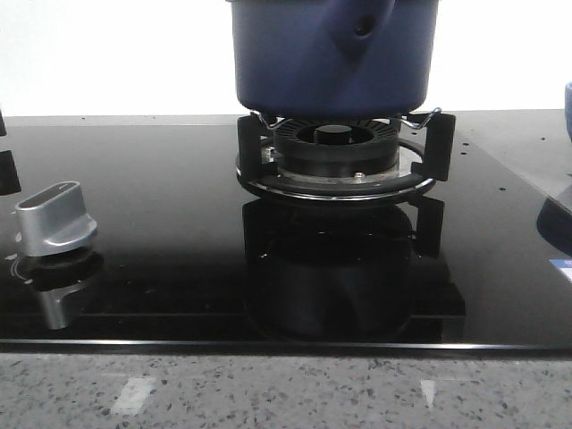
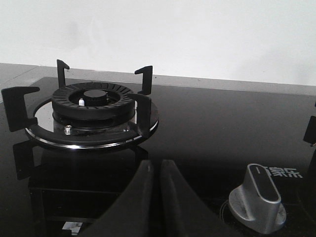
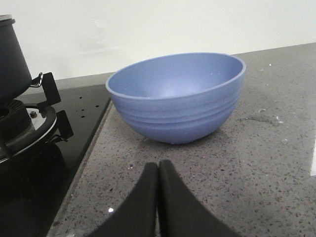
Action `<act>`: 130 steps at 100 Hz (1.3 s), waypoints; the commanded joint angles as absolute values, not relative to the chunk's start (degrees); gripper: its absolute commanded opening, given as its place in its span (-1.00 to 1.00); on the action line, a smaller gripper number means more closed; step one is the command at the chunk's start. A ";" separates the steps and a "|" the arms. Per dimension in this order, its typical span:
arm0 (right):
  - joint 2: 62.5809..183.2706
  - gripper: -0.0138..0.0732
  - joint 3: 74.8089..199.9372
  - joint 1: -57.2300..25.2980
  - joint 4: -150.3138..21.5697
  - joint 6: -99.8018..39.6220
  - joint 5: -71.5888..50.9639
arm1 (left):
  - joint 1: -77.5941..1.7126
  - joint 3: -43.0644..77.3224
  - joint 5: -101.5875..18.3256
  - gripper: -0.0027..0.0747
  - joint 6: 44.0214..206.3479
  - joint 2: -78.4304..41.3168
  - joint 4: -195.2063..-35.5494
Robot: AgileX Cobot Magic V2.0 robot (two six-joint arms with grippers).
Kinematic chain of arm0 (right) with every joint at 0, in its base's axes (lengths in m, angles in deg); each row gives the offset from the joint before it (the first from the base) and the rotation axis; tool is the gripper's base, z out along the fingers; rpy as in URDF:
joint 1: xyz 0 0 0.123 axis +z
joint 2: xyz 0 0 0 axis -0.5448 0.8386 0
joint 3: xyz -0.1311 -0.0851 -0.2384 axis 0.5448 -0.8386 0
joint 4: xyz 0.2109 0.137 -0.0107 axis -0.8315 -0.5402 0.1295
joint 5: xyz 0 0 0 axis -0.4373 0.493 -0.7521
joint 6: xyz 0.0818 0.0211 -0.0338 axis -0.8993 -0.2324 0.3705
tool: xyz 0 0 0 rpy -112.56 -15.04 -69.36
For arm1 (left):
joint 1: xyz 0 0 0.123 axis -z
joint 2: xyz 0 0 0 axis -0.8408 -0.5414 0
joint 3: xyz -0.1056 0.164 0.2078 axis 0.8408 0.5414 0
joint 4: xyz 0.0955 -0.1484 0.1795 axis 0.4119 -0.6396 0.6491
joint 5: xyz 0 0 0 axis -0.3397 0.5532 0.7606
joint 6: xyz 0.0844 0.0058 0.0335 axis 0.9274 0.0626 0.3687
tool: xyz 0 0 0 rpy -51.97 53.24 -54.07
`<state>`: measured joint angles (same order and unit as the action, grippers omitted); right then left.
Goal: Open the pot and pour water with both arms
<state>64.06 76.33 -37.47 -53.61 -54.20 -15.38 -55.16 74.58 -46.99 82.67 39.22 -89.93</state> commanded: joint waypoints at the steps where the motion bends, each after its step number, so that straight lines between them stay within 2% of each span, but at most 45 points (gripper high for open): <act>1: 62.84 -0.80 74.81 -37.56 -53.65 -54.00 -20.15 | -55.14 76.40 -51.93 -0.98 82.15 40.78 -89.85; 115: 62.84 -0.80 74.81 -37.56 -53.65 -54.00 -22.48 | -55.14 76.40 -52.81 -0.98 82.15 40.78 -89.85; 130: 62.84 -0.80 74.81 -37.56 -59.55 -54.00 -23.97 | -55.14 76.40 -53.53 -0.98 82.15 40.78 -98.81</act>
